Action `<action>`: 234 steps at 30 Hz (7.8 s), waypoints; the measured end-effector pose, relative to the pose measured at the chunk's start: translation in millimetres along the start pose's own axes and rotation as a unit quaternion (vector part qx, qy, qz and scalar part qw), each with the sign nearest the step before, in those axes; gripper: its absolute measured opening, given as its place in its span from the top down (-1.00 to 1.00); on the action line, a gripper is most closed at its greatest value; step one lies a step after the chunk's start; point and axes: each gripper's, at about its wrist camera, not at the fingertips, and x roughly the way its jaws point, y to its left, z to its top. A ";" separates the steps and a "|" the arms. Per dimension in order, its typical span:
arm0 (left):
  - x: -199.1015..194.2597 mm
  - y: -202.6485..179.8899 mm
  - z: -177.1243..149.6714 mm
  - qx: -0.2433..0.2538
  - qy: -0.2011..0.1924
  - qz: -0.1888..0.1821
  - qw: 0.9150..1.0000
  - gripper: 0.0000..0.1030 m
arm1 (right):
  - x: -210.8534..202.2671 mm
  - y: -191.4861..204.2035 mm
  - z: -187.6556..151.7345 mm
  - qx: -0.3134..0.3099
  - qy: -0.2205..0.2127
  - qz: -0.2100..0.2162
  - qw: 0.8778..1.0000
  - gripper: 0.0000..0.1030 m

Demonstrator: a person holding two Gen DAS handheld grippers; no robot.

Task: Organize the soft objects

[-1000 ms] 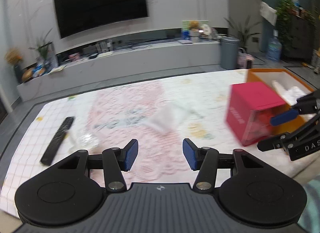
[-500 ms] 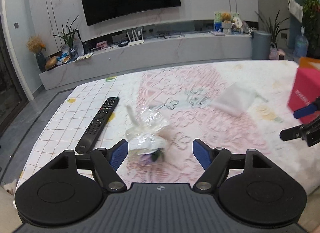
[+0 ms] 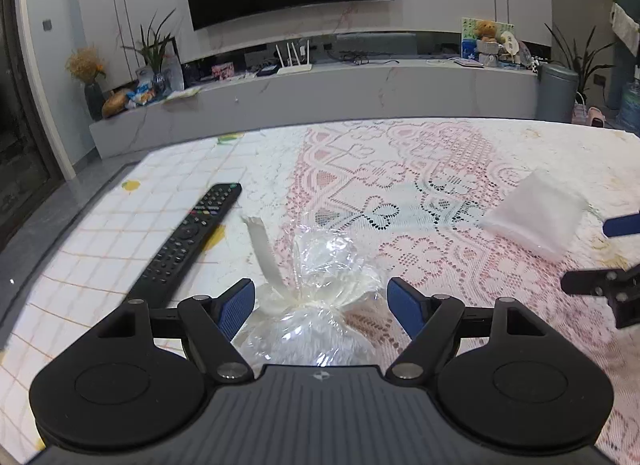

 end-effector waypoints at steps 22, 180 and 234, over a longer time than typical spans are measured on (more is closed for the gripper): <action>11.5 2.3 -11.0 -0.004 -0.016 0.041 0.999 -0.15 | 51.0 -6.5 22.9 -0.020 0.008 -0.004 1.000 0.66; -38.2 -489.6 120.6 0.340 0.002 -0.242 0.909 -0.70 | -207.1 -335.3 -74.7 0.043 0.149 -0.085 0.984 0.37; -249.6 -193.2 -2.0 0.082 -0.139 -0.062 0.985 -0.72 | -361.6 -52.1 -109.9 0.081 -0.048 -0.157 0.983 -0.30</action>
